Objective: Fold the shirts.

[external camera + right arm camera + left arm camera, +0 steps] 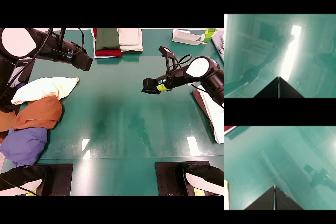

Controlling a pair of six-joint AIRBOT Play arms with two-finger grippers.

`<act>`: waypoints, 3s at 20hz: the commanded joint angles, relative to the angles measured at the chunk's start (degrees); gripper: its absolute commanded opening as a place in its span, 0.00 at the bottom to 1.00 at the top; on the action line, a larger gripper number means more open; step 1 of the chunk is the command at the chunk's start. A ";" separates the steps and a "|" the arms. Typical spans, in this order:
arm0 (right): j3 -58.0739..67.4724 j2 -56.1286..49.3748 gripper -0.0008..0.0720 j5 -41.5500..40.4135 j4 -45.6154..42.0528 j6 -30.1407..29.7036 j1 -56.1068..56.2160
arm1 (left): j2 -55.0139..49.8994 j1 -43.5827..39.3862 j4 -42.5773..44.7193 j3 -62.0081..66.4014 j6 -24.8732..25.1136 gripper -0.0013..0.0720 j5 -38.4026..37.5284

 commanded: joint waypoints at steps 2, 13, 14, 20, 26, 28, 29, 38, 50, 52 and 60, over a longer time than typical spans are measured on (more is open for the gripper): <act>0.04 -0.02 0.05 -0.02 0.04 0.04 0.00 | 0.00 -0.02 0.00 0.00 0.00 0.05 0.00; 0.02 -0.02 0.05 0.07 0.04 0.04 0.00 | 0.02 -0.02 -0.90 0.00 -0.17 0.05 3.15; 0.02 -0.02 0.05 0.02 0.02 0.04 0.00 | 0.02 -0.02 -0.81 0.00 -0.15 0.05 4.15; 0.02 -0.04 0.05 -1.57 0.04 0.04 0.00 | 0.13 -0.02 -0.15 0.00 0.07 0.05 12.07; 0.02 -0.04 0.05 -1.62 0.02 0.04 0.00 | 0.11 4.74 22.84 0.00 -1.84 0.80 -1.92; 0.02 -0.04 0.05 -1.62 0.02 0.04 0.00 | 0.07 12.50 22.64 -0.46 -3.65 0.92 -4.90; 0.02 -0.04 0.05 -1.64 0.02 0.04 0.00 | 0.04 16.31 22.40 -1.55 -4.50 0.93 -5.79; 0.02 -0.04 0.04 -1.88 0.02 0.04 0.00 | -5.64 35.69 8.94 -27.65 -4.42 0.93 4.98; 0.59 0.57 0.05 -4.68 0.09 0.07 0.00 | -9.25 35.65 4.92 -16.39 -4.42 0.05 7.06; 4.07 1.05 0.04 -3.45 0.04 0.04 0.00 | -5.11 35.17 4.63 -10.27 -4.35 0.05 7.04; 23.34 8.68 0.05 -3.13 -0.11 0.02 -4.52 | 13.31 16.15 4.46 5.14 4.61 0.04 5.55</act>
